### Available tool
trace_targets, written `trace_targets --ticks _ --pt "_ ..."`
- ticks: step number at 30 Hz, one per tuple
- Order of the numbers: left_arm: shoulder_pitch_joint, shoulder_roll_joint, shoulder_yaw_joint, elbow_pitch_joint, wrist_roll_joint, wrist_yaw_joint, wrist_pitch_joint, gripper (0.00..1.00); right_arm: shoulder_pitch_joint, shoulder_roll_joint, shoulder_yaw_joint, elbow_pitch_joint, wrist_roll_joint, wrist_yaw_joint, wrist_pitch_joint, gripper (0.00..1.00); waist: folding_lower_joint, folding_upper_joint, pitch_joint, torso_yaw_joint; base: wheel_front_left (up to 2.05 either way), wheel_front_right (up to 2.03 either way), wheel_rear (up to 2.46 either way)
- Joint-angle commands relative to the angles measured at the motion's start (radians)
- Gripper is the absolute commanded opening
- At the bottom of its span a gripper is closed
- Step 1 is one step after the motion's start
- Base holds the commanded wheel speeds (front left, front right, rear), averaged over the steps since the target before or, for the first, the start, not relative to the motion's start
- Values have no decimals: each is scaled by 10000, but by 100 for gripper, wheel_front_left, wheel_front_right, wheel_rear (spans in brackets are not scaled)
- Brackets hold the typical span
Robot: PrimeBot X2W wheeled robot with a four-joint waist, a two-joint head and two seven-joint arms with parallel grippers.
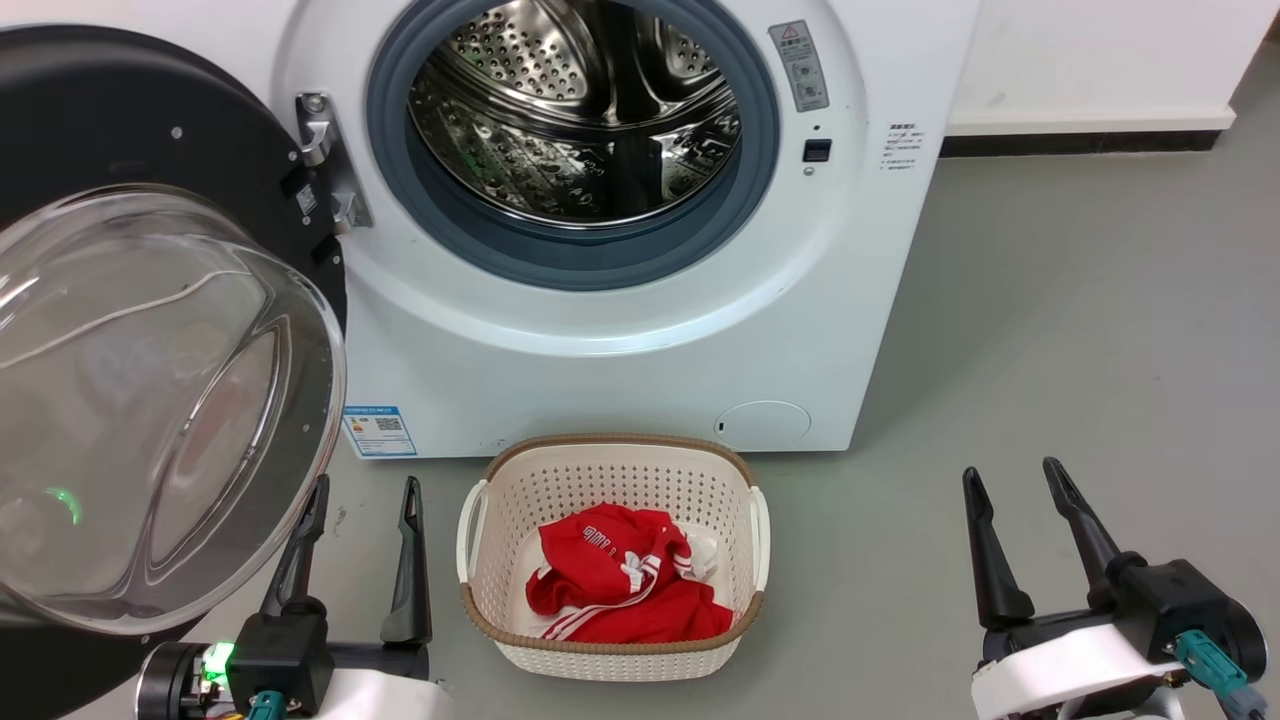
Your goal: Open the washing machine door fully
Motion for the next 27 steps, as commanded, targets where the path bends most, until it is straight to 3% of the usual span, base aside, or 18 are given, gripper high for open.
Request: trace_targets --ticks 1,27 --pt "-130 0 -45 92 -22 25 24 100 133 14 -15 -26 -72 -7 36 100 0 0 -35 -95 0 0 0" --pt "-339 -6 36 659 -272 -71 24 100 12 14 60 488 297 -7 -2 100 0 0 -42 -140 0 0 0"
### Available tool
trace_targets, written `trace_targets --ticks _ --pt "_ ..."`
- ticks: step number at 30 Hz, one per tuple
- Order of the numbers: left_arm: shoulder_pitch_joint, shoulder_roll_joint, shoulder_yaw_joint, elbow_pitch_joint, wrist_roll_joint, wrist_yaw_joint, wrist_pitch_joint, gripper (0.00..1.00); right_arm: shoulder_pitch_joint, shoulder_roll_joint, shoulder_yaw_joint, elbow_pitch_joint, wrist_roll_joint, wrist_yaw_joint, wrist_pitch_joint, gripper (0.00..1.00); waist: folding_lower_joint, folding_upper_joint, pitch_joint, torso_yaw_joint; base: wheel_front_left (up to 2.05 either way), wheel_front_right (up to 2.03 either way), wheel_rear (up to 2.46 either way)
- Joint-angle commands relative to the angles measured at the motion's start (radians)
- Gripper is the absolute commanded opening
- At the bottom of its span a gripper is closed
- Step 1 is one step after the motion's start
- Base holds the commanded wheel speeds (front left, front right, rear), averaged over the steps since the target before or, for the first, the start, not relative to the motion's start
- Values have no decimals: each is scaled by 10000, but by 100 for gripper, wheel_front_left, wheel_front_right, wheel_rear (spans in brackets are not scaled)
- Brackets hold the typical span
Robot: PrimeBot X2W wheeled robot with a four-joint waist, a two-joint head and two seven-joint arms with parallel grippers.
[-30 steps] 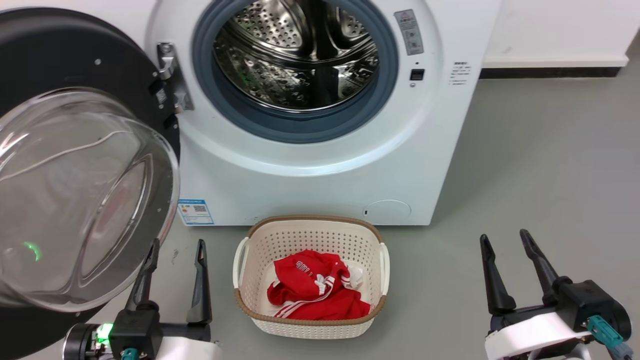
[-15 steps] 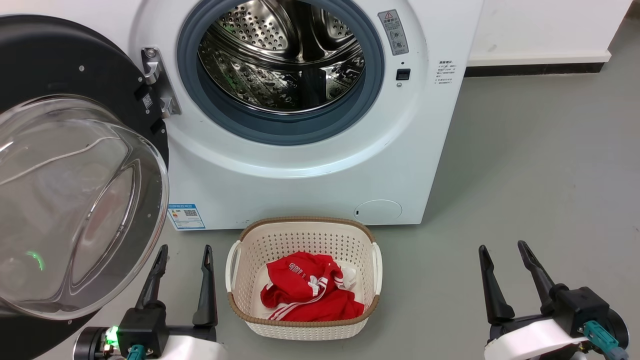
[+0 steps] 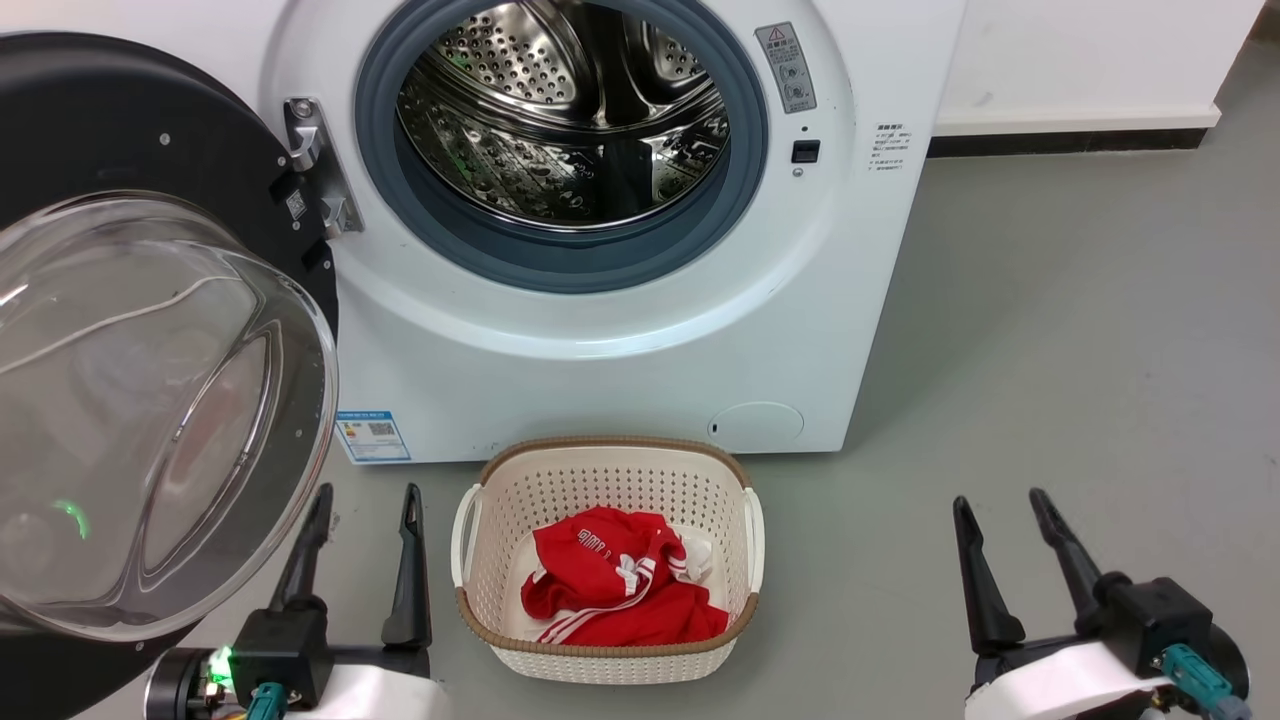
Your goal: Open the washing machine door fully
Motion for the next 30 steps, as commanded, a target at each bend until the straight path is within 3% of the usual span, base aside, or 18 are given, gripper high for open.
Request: trace_targets --ticks 1,5,30 --pt "-1 0 -1 3 -7 -9 0 0 1 0 2 4 7 0 0 0 0 0 0 0 0 0 0" --pt "113 -13 17 377 -144 -43 46 0 187 2 23 288 134 0 39 0 0 0 0 1 0 0 0" --pt "-468 -12 365 984 -5062 -381 1221 0 -309 -198 -191 456 5047 -1 987 0 0 0 34 20 0 0 0"
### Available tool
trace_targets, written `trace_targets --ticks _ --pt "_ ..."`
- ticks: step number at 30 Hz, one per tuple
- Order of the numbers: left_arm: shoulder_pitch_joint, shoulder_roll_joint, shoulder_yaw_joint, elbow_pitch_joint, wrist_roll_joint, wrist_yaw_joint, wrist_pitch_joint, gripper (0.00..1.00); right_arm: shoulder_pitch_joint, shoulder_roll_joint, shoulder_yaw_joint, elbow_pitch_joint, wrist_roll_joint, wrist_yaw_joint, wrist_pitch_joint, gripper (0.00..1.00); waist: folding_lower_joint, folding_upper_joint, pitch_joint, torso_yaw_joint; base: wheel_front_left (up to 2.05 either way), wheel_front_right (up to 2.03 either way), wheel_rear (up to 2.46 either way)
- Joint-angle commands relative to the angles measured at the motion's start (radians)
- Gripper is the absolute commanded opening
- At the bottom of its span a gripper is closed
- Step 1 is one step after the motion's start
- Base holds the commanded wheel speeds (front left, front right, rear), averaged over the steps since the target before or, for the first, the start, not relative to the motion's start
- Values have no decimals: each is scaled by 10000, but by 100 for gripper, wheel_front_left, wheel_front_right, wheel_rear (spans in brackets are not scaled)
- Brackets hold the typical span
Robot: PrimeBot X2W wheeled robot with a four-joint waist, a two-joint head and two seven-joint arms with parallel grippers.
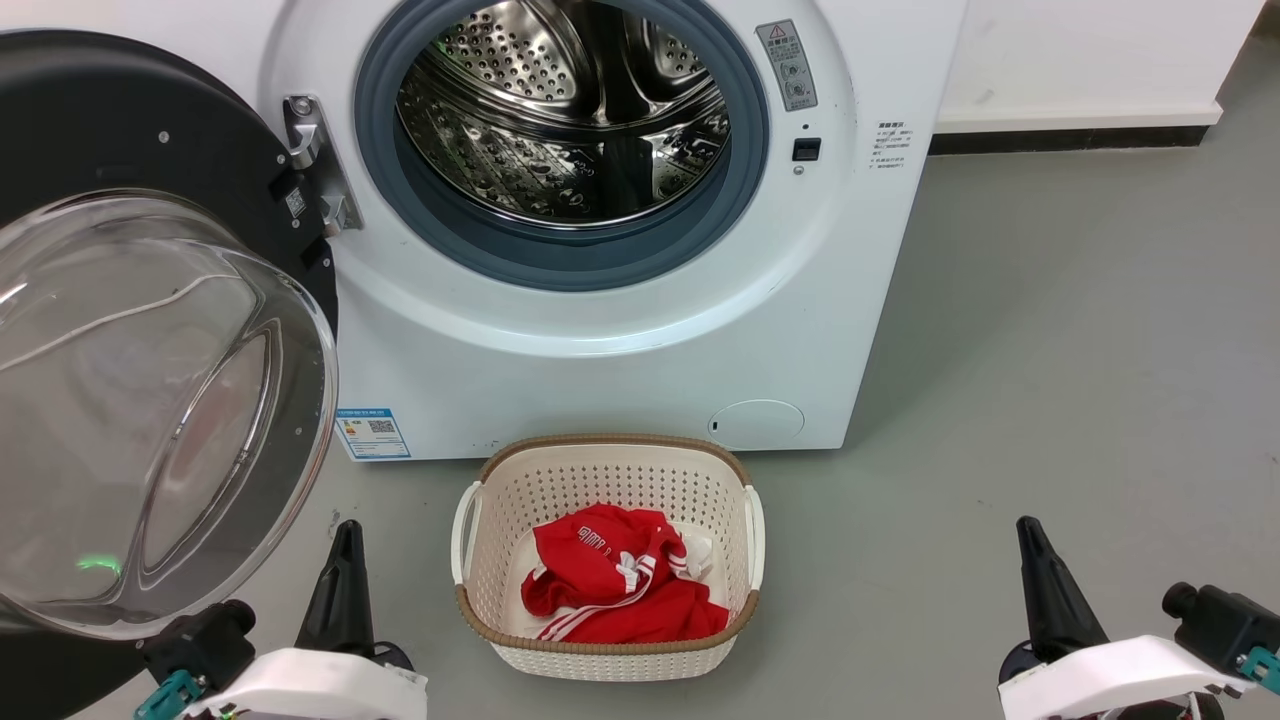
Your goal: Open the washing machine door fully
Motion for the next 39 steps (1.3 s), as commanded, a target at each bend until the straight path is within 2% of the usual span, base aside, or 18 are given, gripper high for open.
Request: trace_targets --ticks 1,32,34,39 --pt "-295 13 49 -73 -410 -52 86 0 -347 -84 -37 -99 402 -1 75 0 0 0 2 1 0 0 0" --pt "-830 15 370 497 -4825 -375 1154 0 -768 -152 -366 59 4690 -2 1037 0 0 0 44 25 0 0 0" --pt "-922 15 425 588 -5534 -416 1325 0 -831 -152 -432 88 5371 -3 1205 0 0 0 53 30 0 0 0" --pt "-989 16 467 663 -6096 -449 1462 0 -891 -151 -486 111 5901 -3 1341 0 0 0 59 33 0 0 0"
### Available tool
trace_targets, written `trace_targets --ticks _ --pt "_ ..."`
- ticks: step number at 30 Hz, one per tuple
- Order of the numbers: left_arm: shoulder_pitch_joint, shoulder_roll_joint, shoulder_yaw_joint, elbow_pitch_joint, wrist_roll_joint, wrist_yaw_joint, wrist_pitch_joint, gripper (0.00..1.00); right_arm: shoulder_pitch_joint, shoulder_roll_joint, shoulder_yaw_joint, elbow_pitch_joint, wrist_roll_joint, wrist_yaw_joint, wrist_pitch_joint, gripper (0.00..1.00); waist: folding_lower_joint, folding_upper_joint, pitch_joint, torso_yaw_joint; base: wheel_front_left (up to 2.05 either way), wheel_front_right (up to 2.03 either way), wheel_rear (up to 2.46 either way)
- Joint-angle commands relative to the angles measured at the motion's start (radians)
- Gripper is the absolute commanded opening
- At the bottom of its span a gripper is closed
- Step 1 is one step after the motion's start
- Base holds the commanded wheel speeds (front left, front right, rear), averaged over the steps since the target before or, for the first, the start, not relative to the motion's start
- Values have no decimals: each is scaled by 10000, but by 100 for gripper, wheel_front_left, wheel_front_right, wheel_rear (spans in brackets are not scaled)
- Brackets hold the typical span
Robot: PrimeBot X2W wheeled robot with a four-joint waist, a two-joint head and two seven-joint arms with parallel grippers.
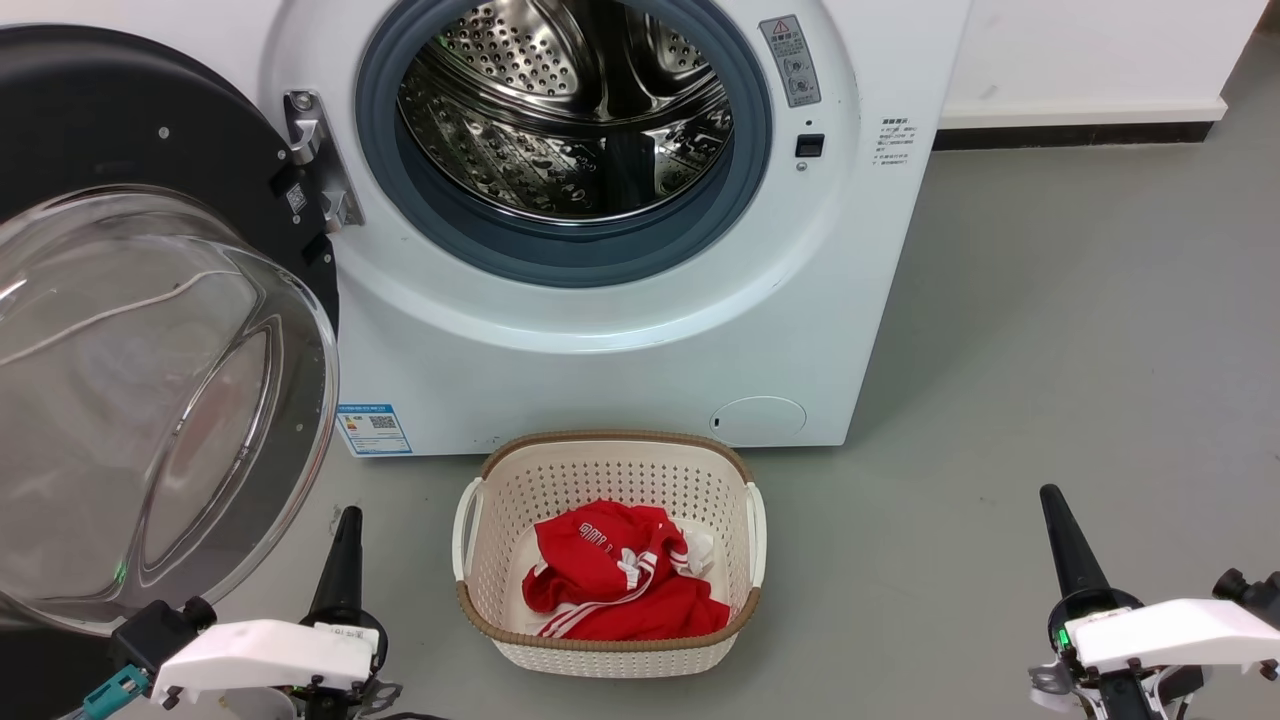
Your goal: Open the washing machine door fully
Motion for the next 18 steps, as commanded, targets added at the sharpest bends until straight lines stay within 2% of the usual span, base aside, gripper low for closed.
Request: trace_targets --ticks 1,18 --pt "-282 16 56 -21 -318 -55 78 0 -253 -56 -50 -53 328 -1 79 0 0 -1 2 2 0 0 0" --pt "-473 17 172 196 -1947 -176 484 0 -412 -41 -217 18 1858 0 477 0 0 -1 24 14 0 0 0"
